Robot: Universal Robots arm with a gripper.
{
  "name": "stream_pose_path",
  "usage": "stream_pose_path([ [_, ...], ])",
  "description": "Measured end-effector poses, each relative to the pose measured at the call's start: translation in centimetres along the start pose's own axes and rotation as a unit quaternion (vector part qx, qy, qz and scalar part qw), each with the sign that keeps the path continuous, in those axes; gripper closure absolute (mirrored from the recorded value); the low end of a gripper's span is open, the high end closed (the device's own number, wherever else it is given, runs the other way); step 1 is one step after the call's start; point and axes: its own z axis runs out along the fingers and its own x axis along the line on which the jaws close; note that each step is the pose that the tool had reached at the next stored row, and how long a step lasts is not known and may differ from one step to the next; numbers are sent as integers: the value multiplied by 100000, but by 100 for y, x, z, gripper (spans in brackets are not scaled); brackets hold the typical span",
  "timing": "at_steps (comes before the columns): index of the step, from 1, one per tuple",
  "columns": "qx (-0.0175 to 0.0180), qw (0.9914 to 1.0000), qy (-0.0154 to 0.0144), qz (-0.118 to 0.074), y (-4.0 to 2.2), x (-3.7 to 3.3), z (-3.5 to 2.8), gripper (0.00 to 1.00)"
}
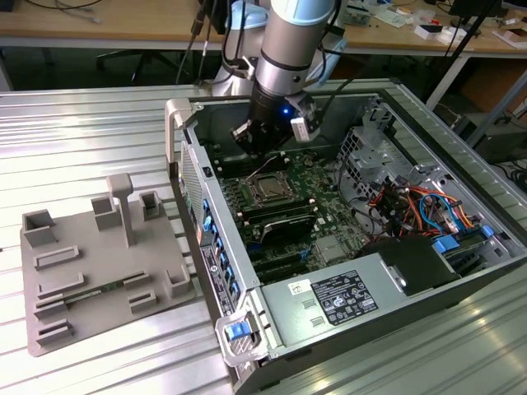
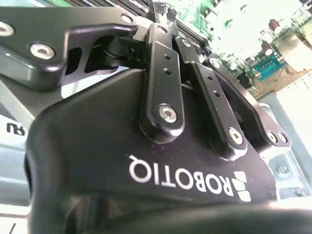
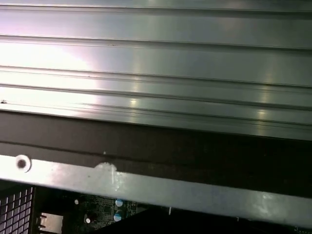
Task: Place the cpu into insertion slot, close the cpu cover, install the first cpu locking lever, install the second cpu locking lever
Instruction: 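Install the first cpu locking lever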
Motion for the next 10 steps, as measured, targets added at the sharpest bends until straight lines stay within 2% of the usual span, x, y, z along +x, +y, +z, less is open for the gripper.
stream_pose_path([
  [2, 41, 100000, 7, -3, -4, -28, 23, 89],
  [7, 50, 100000, 18, -2, -22, -154, 101, 89],
  [10, 49, 100000, 18, -5, -30, -193, 144, 89],
])
